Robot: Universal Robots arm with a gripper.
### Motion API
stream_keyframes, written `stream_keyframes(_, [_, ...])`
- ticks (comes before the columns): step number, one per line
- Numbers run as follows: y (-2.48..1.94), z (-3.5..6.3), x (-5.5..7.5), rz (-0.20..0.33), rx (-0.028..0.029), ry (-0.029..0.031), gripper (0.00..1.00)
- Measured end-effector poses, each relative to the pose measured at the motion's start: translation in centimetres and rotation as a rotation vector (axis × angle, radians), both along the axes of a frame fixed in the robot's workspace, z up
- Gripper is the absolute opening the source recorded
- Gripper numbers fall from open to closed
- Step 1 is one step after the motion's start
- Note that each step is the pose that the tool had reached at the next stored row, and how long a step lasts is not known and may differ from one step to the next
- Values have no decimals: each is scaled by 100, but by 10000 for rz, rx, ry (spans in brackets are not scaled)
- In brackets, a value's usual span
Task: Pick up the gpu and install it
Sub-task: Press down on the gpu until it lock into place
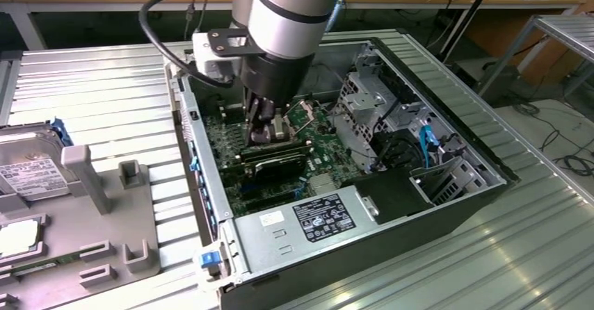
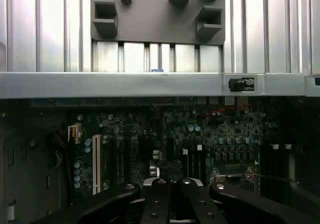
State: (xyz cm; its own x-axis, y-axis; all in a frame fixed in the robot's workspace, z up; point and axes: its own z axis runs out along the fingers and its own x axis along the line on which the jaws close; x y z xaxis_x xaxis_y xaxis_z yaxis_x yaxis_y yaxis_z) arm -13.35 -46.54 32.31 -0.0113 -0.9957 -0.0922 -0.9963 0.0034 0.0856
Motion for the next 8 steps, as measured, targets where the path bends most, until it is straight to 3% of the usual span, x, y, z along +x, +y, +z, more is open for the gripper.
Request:
stream_keyframes(4, [-1,-2,193,3,0,-1,11])
stream_keyframes(8, [0,-2,193,2,0,-1,11])
